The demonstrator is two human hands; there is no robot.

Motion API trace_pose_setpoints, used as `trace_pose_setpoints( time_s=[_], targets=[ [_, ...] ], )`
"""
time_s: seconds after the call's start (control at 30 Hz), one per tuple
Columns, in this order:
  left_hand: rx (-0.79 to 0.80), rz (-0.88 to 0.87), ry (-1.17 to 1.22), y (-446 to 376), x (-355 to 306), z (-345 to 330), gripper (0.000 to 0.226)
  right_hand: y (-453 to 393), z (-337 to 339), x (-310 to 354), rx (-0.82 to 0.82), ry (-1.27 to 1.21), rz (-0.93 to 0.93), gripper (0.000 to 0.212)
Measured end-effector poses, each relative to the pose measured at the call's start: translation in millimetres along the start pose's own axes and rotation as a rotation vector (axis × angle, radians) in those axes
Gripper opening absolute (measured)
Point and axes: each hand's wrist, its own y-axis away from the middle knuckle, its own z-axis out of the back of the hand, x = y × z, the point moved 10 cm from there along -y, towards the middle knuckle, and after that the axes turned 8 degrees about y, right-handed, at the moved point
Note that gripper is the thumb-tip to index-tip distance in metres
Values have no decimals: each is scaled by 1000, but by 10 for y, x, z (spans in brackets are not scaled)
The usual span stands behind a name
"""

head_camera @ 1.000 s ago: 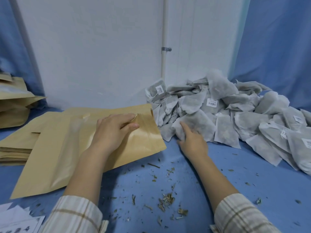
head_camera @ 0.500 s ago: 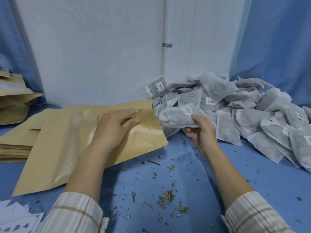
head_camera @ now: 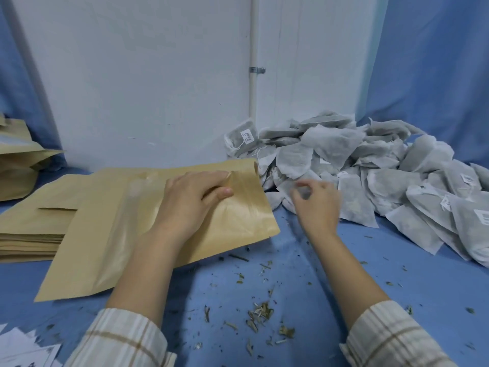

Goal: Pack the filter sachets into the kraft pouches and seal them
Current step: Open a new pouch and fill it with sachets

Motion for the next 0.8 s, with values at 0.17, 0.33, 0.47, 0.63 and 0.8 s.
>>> trace_pose_setpoints(
  time_s=[0.17, 0.33, 0.47, 0.63, 0.8],
  targets=[
    [-23, 33, -31, 13, 36, 40, 28, -32, -46, -430, 57, 181, -140, 52],
    [-66, 72, -101, 15, 99, 117, 37, -67, -33, -214, 80, -514, -107, 28],
    [-101, 86, -156, 26, 135, 164, 42, -84, -37, -6, 324, -711, 1, 26],
    [-9, 62, -67, 16, 84, 53, 14, 127, -154, 357, 669, -681, 180, 27],
    [83, -90, 71, -23, -265, -205, 24, 386, -408, 751, 731, -684, 46, 82]
  ],
)
